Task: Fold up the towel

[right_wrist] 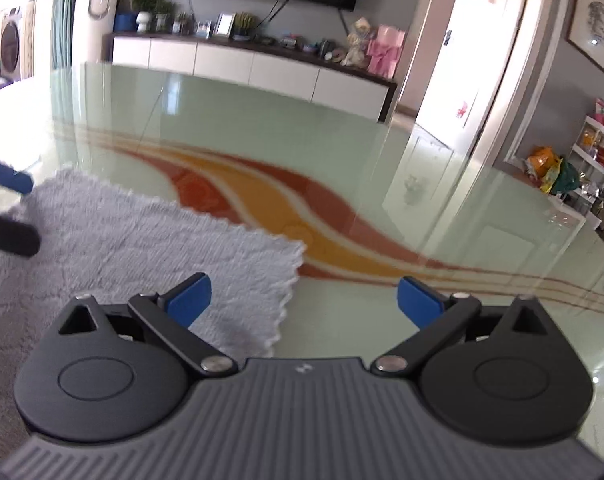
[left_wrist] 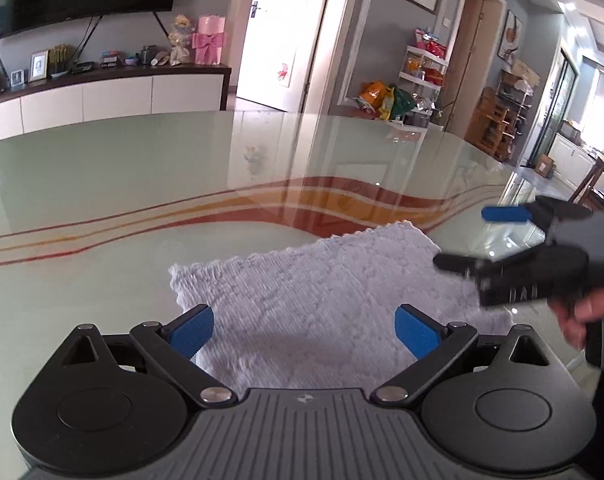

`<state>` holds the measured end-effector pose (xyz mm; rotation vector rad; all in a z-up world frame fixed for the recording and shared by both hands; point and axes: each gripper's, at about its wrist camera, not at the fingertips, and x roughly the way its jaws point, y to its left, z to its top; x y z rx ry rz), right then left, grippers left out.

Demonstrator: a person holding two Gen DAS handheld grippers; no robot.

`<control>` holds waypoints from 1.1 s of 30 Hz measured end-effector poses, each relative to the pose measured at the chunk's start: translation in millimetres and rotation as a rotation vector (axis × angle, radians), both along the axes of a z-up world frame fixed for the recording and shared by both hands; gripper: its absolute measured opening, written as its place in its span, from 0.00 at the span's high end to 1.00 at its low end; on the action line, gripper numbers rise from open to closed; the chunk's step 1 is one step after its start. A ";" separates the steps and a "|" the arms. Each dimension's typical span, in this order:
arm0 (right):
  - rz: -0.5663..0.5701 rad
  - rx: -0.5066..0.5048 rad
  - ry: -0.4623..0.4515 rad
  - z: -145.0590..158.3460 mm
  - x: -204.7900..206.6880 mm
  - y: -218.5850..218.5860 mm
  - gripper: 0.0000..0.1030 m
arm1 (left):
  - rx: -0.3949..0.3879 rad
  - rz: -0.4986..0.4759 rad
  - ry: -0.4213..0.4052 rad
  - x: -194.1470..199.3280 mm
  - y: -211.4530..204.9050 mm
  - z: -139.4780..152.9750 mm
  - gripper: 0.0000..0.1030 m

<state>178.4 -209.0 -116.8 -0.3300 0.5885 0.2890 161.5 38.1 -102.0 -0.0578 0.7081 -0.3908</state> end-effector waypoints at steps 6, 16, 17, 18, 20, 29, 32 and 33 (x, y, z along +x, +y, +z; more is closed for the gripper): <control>-0.050 -0.004 0.007 -2.5 3.2 -19.1 0.00 | 0.079 -0.028 -0.011 -2.8 -3.5 -4.3 0.05; -0.031 0.065 0.000 3.3 -12.3 -30.3 0.01 | 0.083 -0.025 -0.014 -4.3 -2.8 -5.1 0.03; -0.004 0.053 0.005 1.3 -16.2 -23.9 0.01 | 0.082 -0.024 -0.014 -4.3 -2.8 -4.8 0.03; 0.017 0.039 0.010 -1.5 -19.9 -17.9 0.01 | 0.080 -0.024 -0.012 -4.4 -2.4 -4.5 0.03; 0.003 0.033 0.015 -7.2 -24.1 -16.2 0.00 | 0.077 -0.023 -0.010 -4.3 -1.7 -4.3 0.03; -0.139 0.007 -0.033 0.9 -22.2 -47.1 0.02 | 0.078 -0.029 -0.014 -6.1 -2.8 -4.4 0.02; -0.081 0.041 -0.053 5.0 -27.8 -37.2 0.01 | 0.056 -0.016 -0.013 -6.6 -0.5 -2.7 0.05; -0.056 0.041 -0.053 5.1 -28.9 -30.7 0.01 | 0.040 -0.004 -0.012 -7.3 1.5 -0.5 0.06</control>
